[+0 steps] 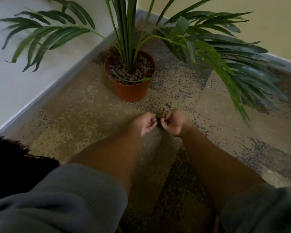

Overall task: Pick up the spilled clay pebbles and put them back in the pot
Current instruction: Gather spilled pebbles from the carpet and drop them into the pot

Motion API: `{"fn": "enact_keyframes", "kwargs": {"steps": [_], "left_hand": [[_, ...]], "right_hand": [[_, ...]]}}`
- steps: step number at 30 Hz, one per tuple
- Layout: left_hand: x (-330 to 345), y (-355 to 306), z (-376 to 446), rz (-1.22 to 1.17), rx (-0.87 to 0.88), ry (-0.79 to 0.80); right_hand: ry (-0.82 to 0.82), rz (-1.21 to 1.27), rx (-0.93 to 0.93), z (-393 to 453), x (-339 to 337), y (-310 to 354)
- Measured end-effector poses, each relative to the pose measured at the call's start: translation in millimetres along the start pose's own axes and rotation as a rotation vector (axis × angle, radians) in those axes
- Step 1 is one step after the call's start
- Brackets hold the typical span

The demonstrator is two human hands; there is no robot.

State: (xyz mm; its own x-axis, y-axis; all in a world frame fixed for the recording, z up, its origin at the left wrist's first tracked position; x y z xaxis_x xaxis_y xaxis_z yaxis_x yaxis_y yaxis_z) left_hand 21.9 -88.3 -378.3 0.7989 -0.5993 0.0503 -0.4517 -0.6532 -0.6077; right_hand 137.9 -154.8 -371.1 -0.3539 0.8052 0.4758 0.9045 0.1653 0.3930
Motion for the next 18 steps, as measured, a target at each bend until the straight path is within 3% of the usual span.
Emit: {"fn": "enact_keyframes", "kwargs": {"steps": [4,9,18], "left_hand": [[-7,-6,-3,-0.418,-0.001,0.017],[-15,-18,-14,-0.716,0.062,-0.031],[-26,-63,-43,-0.895,0.232,-0.088]], "right_hand": [[0.215,0.157,0.034,-13,10,-3],[0.267,0.281,0.015,-18,28,-2],[0.457,0.471,0.029,-35,78,12]]}}
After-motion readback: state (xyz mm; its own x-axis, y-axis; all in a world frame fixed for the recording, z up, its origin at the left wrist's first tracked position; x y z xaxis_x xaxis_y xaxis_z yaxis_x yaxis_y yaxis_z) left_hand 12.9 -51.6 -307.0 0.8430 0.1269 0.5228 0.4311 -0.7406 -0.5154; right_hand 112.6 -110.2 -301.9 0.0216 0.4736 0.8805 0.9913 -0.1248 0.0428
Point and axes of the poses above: each hand's wrist, its own z-axis towards the middle knuckle, its own x-axis out of the palm, y = z × x, the point moved 3 cm from there along z, towards the middle knuckle, and after that the axes turned 14 degrees about z, right-handed, at the moved point
